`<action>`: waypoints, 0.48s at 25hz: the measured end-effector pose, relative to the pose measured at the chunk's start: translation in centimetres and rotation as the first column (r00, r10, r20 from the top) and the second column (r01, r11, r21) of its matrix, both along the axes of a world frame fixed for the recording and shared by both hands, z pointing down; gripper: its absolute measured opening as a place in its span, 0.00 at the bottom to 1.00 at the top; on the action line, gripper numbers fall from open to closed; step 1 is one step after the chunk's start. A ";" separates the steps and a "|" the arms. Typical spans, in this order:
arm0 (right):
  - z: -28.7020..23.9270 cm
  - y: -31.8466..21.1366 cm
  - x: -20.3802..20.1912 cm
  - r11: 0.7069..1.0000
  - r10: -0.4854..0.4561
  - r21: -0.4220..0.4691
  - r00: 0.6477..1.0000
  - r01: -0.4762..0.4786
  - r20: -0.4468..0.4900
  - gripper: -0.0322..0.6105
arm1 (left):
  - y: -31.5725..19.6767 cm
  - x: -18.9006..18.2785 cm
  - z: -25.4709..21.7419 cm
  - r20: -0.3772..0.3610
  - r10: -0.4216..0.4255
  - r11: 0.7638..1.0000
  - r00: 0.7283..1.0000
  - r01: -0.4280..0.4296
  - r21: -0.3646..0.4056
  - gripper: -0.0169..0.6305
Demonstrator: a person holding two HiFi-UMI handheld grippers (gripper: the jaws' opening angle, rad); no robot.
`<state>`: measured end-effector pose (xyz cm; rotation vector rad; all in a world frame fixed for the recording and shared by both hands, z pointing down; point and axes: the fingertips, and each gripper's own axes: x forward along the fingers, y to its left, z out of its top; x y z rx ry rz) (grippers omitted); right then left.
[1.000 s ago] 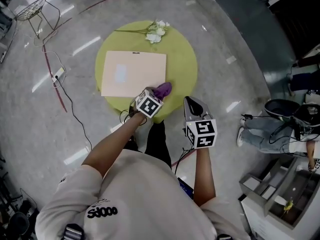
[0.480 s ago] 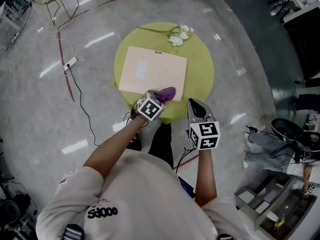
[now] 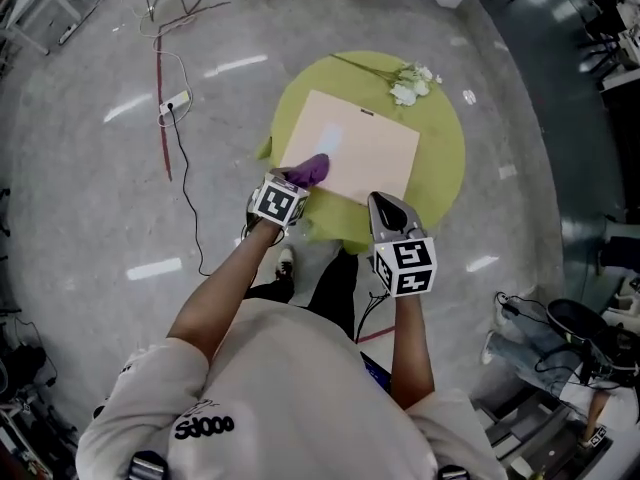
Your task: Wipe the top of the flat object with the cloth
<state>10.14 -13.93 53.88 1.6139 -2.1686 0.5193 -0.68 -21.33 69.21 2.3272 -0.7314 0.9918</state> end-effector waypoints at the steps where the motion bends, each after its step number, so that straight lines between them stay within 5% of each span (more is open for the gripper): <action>1: 0.0 -0.3 -0.3 1.000 -0.007 0.001 1.000 0.007 0.001 0.06 | -0.5 -0.9 0.0 0.009 -0.022 1.000 1.000 0.022 0.003 0.17; 12: -1.1 -1.8 -0.1 0.999 -0.027 0.017 0.999 0.027 -0.030 0.06 | -3.7 -5.1 -0.1 0.003 -0.130 0.991 0.991 0.130 0.029 0.17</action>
